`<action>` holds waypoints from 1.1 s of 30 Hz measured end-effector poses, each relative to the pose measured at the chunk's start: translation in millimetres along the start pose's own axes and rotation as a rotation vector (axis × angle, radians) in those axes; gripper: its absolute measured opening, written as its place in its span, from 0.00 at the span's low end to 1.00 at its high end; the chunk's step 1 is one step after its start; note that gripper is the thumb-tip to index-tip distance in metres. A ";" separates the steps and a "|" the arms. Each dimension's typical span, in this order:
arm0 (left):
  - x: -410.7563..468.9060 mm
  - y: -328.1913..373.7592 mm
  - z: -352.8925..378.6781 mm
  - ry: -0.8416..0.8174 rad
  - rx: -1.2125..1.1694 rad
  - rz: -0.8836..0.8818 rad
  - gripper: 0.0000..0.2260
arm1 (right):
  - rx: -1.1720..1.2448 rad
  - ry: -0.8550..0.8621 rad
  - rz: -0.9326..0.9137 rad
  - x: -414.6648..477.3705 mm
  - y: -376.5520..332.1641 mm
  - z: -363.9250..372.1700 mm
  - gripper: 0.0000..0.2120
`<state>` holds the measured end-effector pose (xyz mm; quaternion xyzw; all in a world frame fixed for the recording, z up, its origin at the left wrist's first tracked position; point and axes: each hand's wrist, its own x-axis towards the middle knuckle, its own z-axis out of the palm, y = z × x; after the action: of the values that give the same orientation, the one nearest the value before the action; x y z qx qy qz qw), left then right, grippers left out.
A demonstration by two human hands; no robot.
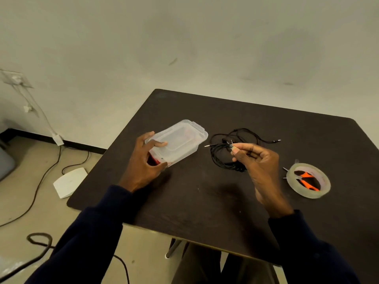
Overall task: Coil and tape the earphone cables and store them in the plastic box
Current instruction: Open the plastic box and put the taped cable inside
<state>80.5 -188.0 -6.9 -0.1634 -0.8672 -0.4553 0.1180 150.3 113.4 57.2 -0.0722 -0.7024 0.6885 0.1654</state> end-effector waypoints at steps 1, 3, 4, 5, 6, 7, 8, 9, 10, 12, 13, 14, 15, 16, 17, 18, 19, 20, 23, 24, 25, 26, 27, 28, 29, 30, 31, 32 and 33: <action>-8.8 2.3 -2.6 -0.031 -0.013 0.022 0.26 | 0.007 0.001 -0.007 -7.9 -1.6 -6.3 0.07; -21.8 7.5 -4.4 -0.059 -0.039 0.065 0.25 | 0.020 0.001 -0.011 -22.9 -4.3 -18.3 0.07; -26.0 10.7 -4.7 -0.059 -0.045 0.080 0.25 | 0.021 0.004 -0.006 -29.4 -5.4 -23.3 0.07; -28.7 13.8 -4.5 -0.062 -0.049 0.090 0.25 | 0.018 0.009 -0.003 -34.5 -6.5 -28.0 0.07; -31.6 18.7 -3.6 -0.075 -0.055 0.107 0.25 | 0.010 0.017 -0.005 -39.8 -7.8 -33.0 0.07; -34.6 23.7 -2.0 -0.104 -0.071 0.129 0.26 | 0.006 0.026 -0.009 -44.6 -9.8 -37.4 0.07; -37.6 30.3 1.3 -0.145 -0.101 0.155 0.26 | 0.006 0.039 -0.015 -48.7 -11.9 -42.5 0.07; -41.2 36.7 5.3 -0.189 -0.137 0.174 0.26 | 0.008 0.051 -0.023 -52.5 -14.5 -47.8 0.07; -44.5 42.3 10.3 -0.226 -0.162 0.184 0.26 | 0.011 0.060 -0.030 -54.7 -16.3 -52.4 0.07; -50.3 54.5 23.7 -0.274 -0.176 0.198 0.28 | 0.014 0.081 -0.035 -59.2 -21.1 -63.1 0.06; -51.9 60.5 31.1 -0.286 -0.183 0.207 0.28 | 0.015 0.088 -0.035 -60.2 -23.0 -67.7 0.06; -52.8 66.0 38.7 -0.297 -0.193 0.216 0.28 | 0.013 0.094 -0.036 -60.3 -24.2 -71.8 0.06; -53.3 71.8 45.5 -0.311 -0.205 0.222 0.28 | 0.007 0.100 -0.039 -59.5 -25.2 -74.9 0.06; -54.0 77.7 52.5 -0.330 -0.210 0.230 0.28 | -0.004 0.106 -0.043 -59.2 -25.7 -78.1 0.07; -54.1 82.8 59.0 -0.351 -0.202 0.241 0.29 | -0.013 0.112 -0.044 -58.7 -26.1 -80.3 0.07; -53.5 87.3 65.0 -0.373 -0.185 0.251 0.30 | -0.022 0.118 -0.044 -58.4 -26.1 -82.3 0.07; -52.3 90.9 70.4 -0.391 -0.167 0.255 0.30 | -0.030 0.126 -0.044 -58.3 -26.5 -83.8 0.08; -50.2 93.9 74.4 -0.396 -0.157 0.257 0.29 | -0.034 0.136 -0.047 -57.7 -26.8 -84.7 0.08; -42.0 98.7 81.4 -0.395 -0.182 0.248 0.26 | -0.025 0.169 -0.067 -55.0 -28.4 -86.8 0.07; -40.2 99.7 82.3 -0.402 -0.186 0.249 0.25 | -0.027 0.177 -0.070 -53.8 -28.4 -87.8 0.07; -39.5 100.2 82.5 -0.411 -0.194 0.252 0.25 | -0.030 0.183 -0.068 -53.1 -28.2 -88.8 0.07; -39.3 99.7 83.2 -0.420 -0.215 0.253 0.25 | -0.032 0.186 -0.061 -52.3 -27.1 -90.2 0.07; -40.0 98.8 83.9 -0.422 -0.244 0.255 0.25 | -0.032 0.187 -0.050 -52.0 -25.6 -91.3 0.07; -41.0 98.0 84.9 -0.416 -0.271 0.256 0.25 | -0.030 0.188 -0.039 -52.2 -23.6 -92.9 0.08; -42.3 97.8 86.0 -0.407 -0.287 0.258 0.25 | -0.029 0.189 -0.028 -52.5 -21.6 -94.2 0.08; -43.5 98.2 86.7 -0.399 -0.293 0.260 0.24 | -0.028 0.192 -0.020 -53.3 -20.1 -95.5 0.08; -44.3 98.9 87.8 -0.397 -0.295 0.264 0.24 | -0.028 0.194 -0.016 -53.9 -19.0 -96.7 0.08; -44.5 99.1 88.7 -0.398 -0.296 0.265 0.24 | -0.025 0.197 -0.016 -54.4 -18.5 -97.7 0.07; -44.9 98.9 89.2 -0.403 -0.300 0.261 0.23 | -0.021 0.198 -0.020 -54.6 -18.9 -98.4 0.07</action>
<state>155.4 -69.4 1.8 -0.3764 -0.7678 -0.5179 -0.0246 236.4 187.5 68.4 -0.1344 -0.6905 0.6689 0.2401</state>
